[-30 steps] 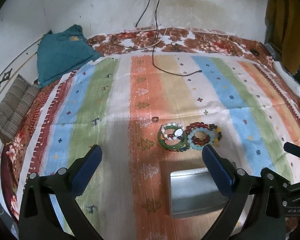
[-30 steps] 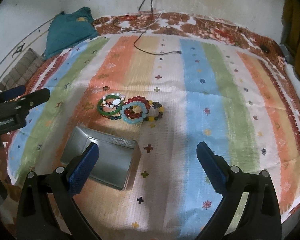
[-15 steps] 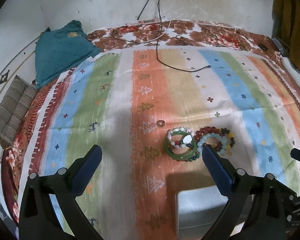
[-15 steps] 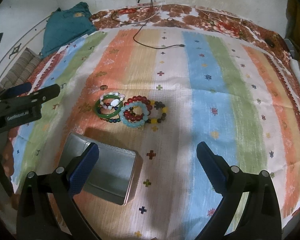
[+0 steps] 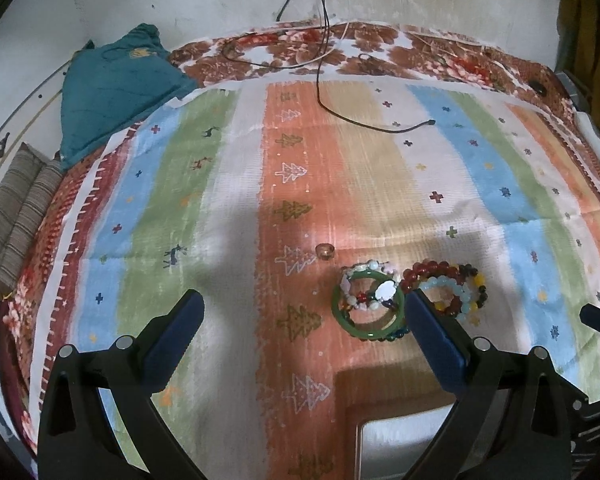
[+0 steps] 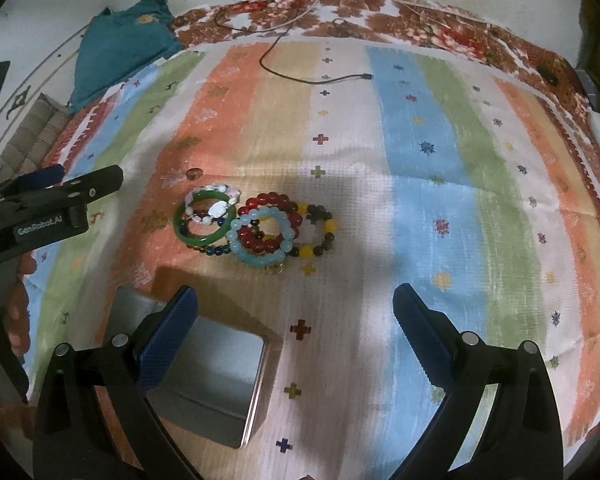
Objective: Organize jewelry
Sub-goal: 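Move both tools forward over the tin toward the bracelet cluster, then grasp the small metal ring with the left tool while the right tool grasps the light blue bead bracelet, then lift the ring with the left tool while the right tool carries the blue bracelet toward the tin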
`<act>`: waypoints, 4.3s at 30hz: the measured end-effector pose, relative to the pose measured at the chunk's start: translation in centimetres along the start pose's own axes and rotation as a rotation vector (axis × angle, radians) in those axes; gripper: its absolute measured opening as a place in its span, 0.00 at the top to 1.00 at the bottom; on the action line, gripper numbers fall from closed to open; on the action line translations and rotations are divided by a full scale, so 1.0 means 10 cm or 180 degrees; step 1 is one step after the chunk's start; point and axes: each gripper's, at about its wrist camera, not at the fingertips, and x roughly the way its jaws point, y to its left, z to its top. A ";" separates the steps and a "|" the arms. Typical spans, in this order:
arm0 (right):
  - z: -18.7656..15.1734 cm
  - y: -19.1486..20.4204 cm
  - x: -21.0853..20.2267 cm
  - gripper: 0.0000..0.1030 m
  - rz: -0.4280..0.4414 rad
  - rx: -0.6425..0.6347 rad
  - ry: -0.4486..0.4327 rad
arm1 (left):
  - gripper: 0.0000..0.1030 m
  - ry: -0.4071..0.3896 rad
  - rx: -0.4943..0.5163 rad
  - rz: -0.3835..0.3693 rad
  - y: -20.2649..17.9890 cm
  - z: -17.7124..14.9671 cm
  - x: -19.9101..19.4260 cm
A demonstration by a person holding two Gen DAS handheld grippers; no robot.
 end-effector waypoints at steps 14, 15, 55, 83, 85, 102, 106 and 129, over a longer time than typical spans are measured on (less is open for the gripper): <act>0.15 -0.07 0.30 0.04 0.0000 0.0040 0.0129 | 0.05 0.0224 -0.0003 0.0002 0.01 0.12 0.42; 0.17 -0.07 0.32 0.04 0.0009 0.0037 0.0138 | 0.05 0.0246 -0.0017 -0.0002 0.02 0.13 0.46; 0.40 0.05 1.09 0.67 -0.0035 -0.0121 0.0651 | 0.51 0.0704 0.0087 -0.0218 -0.09 0.33 1.33; 0.49 0.20 0.67 0.88 0.0032 -0.0244 0.0330 | 0.83 0.0539 0.0294 -0.0114 -0.19 0.30 1.04; 0.49 0.20 0.60 0.88 0.0044 -0.0224 0.0281 | 0.83 0.0511 0.0262 -0.0145 -0.17 0.30 0.95; 0.40 0.18 0.13 0.88 0.0148 -0.0094 -0.0154 | 0.83 0.0226 0.0197 -0.0435 -0.26 0.14 0.18; 0.39 0.15 0.05 0.88 0.0199 -0.0047 -0.0235 | 0.83 0.0156 0.0215 -0.0488 -0.27 0.07 0.01; 0.15 0.24 -0.48 0.88 0.0290 -0.0184 -0.0634 | 0.83 -0.0061 0.0264 -0.0613 -0.30 -0.15 -0.49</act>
